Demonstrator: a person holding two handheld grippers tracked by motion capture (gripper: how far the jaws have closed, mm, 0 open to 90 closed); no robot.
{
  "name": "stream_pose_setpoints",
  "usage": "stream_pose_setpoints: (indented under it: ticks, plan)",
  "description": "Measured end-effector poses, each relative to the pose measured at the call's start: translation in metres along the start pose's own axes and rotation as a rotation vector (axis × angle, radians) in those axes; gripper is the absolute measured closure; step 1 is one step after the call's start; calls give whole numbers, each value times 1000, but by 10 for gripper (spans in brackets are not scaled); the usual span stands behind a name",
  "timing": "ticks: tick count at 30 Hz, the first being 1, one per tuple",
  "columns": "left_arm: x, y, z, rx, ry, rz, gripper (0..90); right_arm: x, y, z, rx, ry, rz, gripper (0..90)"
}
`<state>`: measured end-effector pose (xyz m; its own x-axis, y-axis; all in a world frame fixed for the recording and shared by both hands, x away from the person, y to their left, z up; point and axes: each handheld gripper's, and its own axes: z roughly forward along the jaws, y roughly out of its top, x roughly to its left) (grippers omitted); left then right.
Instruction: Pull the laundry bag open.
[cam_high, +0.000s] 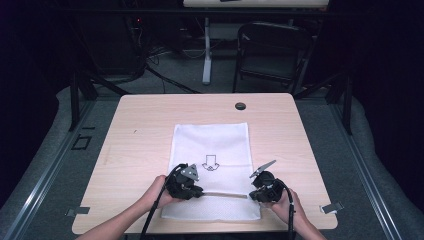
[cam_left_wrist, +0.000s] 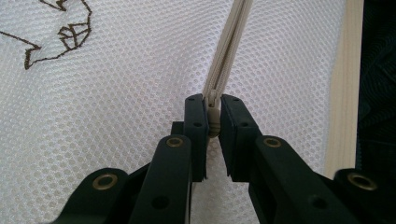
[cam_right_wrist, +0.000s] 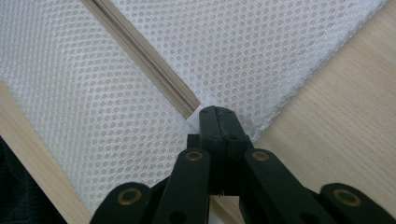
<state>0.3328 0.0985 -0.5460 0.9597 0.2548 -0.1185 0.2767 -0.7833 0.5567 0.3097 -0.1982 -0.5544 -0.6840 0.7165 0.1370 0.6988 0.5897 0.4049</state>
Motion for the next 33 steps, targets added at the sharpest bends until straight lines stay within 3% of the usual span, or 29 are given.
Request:
stream_pose_setpoints:
  ticks: [9,11,12,17,23,33]
  plan:
    - [4,-11,-7,15,20,-30,820,-1,0,0,1,-5,-5,900]
    - [5,-13,-10,3,4,-34,820,0,0,0,0,-2,-5,900]
    - [3,-12,-10,5,22,-29,820,0,0,0,0,1,-1,900]
    - [4,-14,-11,18,29,-24,820,0,0,0,0,-6,-1,900]
    - [7,-25,-20,10,38,-55,821,-2,0,0,5,2,-7,900]
    - [6,-27,-21,13,34,-51,821,-1,0,0,9,2,-9,900]
